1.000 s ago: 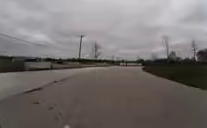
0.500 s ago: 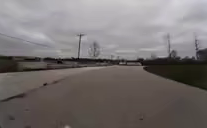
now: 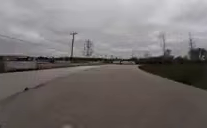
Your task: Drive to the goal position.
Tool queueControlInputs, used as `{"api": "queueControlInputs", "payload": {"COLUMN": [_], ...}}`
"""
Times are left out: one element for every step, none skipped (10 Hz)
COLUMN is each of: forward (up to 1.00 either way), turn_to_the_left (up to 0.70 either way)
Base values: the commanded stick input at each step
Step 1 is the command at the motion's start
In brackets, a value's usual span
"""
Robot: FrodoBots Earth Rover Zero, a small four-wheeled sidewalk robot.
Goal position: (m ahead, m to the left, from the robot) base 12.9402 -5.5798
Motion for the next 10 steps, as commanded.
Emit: {"api": "queueControlInputs", "payload": {"forward": [1.00,1.00,1.00,1.00,1.00,1.00,1.00,1.00,1.00,1.00], "turn_to_the_left": [0.00,0.00,0.00,0.00,0.00,0.00,0.00,0.00,0.00,-0.21]}}
